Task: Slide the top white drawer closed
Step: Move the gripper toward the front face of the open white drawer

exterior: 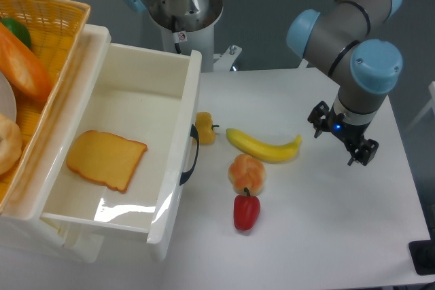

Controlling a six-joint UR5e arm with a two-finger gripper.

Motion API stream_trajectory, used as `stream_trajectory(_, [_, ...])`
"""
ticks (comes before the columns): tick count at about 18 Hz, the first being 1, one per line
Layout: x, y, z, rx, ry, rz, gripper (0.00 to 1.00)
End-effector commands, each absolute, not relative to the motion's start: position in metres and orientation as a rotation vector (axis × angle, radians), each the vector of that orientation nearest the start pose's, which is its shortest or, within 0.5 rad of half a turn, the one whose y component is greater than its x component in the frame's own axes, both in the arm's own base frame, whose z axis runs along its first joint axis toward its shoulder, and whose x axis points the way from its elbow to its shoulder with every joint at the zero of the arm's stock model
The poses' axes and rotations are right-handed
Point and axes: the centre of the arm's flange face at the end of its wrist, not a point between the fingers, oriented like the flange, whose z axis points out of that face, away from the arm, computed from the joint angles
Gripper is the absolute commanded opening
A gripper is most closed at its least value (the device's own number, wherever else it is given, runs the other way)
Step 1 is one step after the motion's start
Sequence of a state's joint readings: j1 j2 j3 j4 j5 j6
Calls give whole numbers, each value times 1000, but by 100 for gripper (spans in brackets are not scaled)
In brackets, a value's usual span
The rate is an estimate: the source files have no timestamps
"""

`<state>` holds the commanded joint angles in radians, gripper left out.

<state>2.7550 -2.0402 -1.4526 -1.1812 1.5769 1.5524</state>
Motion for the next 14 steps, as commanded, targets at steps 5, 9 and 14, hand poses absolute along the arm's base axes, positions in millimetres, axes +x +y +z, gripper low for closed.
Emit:
stream_trajectory(5, [-553, 372, 302, -3087, 580, 25, 100])
stream_trajectory(9, [-527, 347, 282, -3023, 514, -62, 100])
stream_trajectory(14, [-499, 352, 271, -3032, 346, -130, 100])
